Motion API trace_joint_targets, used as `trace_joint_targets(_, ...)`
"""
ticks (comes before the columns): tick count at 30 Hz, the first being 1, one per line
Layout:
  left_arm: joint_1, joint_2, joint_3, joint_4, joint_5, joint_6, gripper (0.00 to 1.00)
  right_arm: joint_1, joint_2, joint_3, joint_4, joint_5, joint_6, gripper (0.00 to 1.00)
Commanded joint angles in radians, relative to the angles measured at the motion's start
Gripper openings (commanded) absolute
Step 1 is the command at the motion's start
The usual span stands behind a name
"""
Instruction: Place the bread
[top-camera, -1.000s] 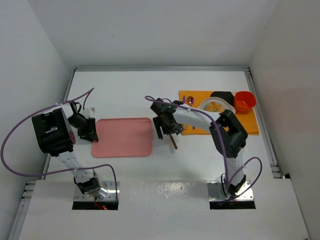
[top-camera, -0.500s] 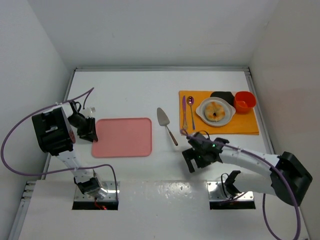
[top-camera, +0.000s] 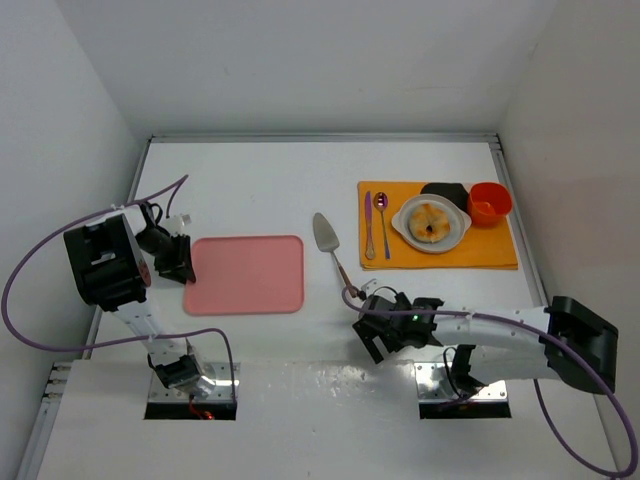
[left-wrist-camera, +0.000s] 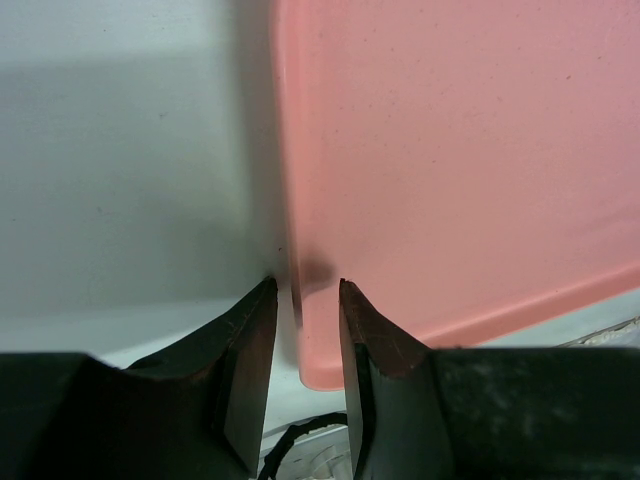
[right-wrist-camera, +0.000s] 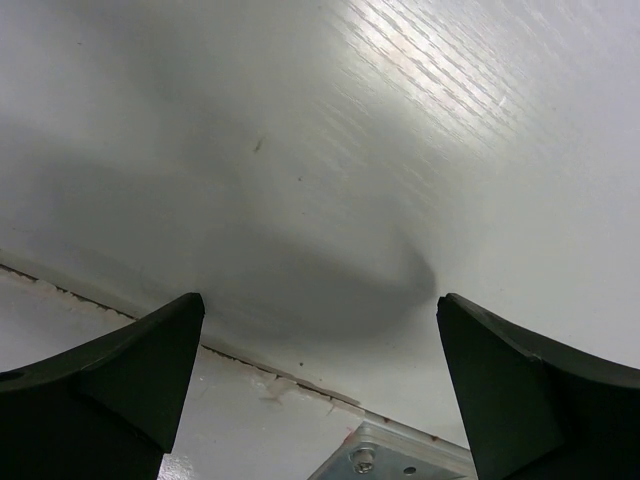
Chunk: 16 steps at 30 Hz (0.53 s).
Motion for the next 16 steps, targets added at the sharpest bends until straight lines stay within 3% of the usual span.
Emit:
trace_joint_targets(1, 0.008, -0.018, -0.012, 0.039, -0.019, 0.018, 0.37, 0.028, 0.021, 0.031, 0.012, 0.062, 0.020, 1.00)
trace_joint_targets(16, 0.008, -0.018, 0.006, 0.029, -0.037, 0.027, 0.37, 0.030, 0.030, 0.045, 0.029, 0.061, 0.019, 1.00)
